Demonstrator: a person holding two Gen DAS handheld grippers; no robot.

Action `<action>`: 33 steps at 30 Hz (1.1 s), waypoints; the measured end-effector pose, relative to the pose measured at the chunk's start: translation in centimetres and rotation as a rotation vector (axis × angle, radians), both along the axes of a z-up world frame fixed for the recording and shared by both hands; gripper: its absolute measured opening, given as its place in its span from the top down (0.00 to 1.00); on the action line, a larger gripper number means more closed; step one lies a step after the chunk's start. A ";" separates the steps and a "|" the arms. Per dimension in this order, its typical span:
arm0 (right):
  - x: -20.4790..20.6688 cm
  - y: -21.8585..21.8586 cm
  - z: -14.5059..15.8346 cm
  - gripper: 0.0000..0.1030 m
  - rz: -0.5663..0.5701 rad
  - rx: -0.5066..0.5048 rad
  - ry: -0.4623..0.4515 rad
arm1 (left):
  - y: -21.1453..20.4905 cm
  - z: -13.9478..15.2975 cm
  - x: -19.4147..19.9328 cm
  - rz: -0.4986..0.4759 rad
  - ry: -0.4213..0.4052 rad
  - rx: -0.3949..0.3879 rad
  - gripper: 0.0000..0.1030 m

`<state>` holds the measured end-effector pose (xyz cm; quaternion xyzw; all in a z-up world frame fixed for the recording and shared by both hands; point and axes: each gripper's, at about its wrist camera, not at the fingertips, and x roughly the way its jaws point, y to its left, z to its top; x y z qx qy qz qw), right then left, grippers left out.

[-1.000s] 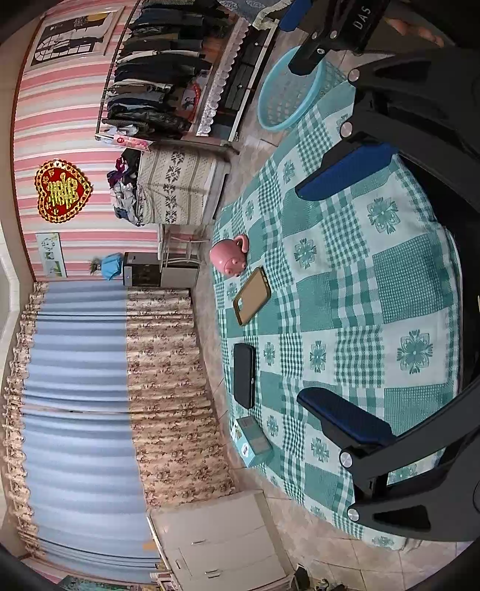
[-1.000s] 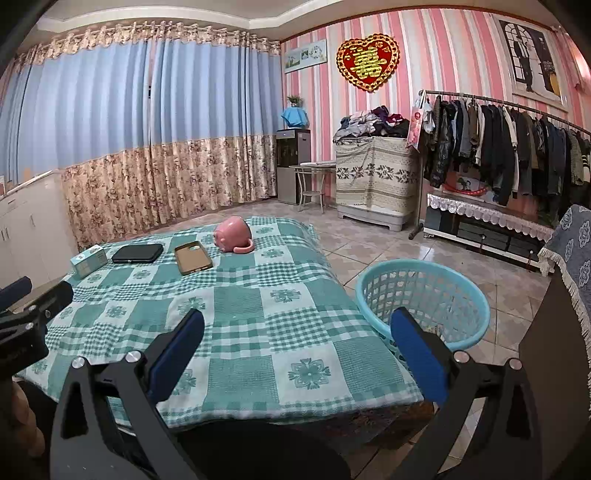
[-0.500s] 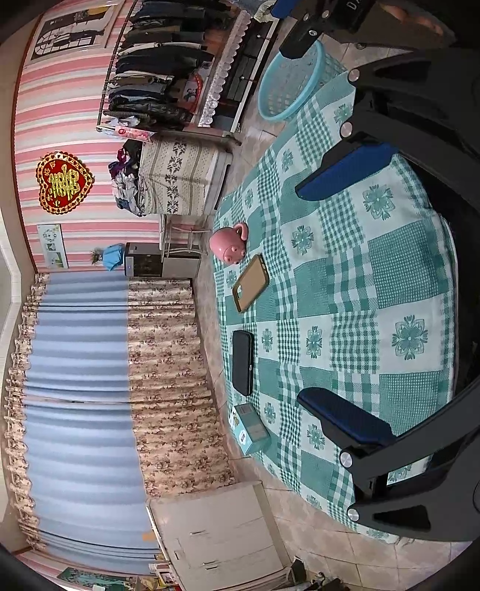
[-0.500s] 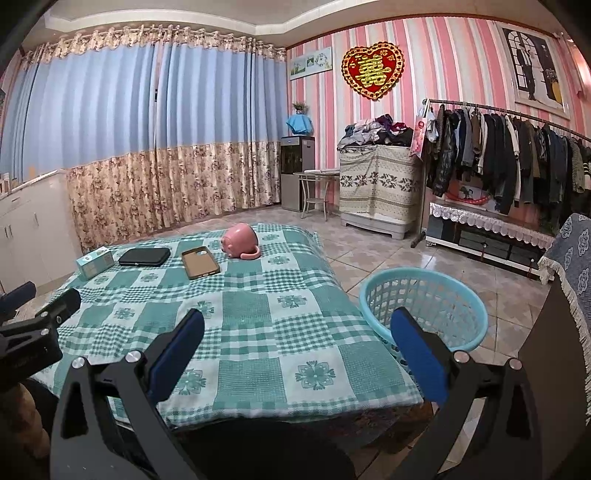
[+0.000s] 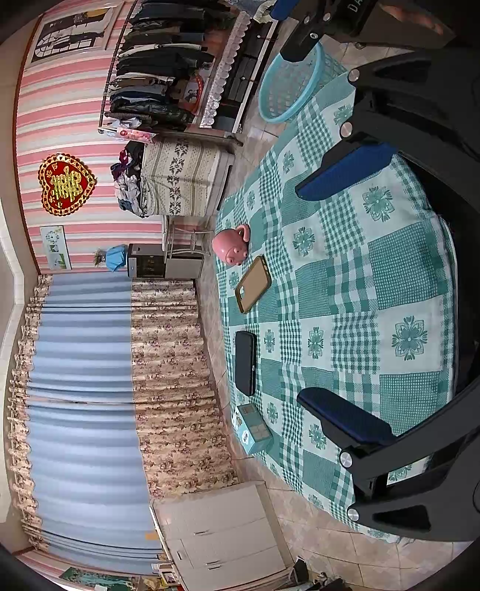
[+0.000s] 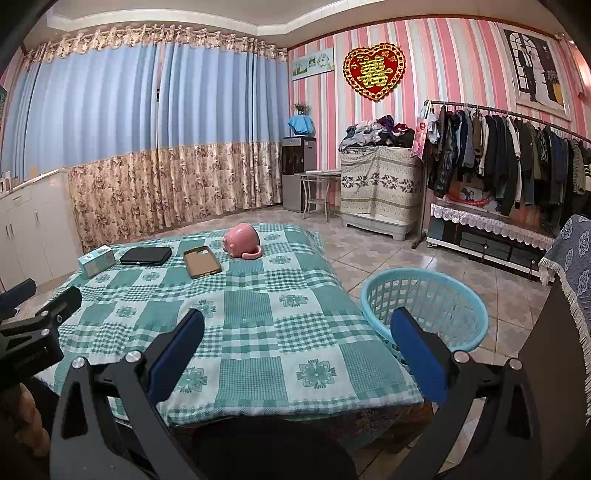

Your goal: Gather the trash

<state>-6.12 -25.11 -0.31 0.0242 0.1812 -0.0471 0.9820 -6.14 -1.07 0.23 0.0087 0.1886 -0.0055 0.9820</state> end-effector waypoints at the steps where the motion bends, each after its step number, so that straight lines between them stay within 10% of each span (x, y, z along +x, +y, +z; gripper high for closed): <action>1: 0.0 0.0 0.0 0.04 0.001 0.000 0.000 | 0.0 0.0 0.0 -0.001 0.002 0.000 0.05; 33: 0.1 0.3 -0.2 0.04 0.004 -0.002 0.000 | 0.1 0.0 -0.1 0.005 -0.003 0.000 0.05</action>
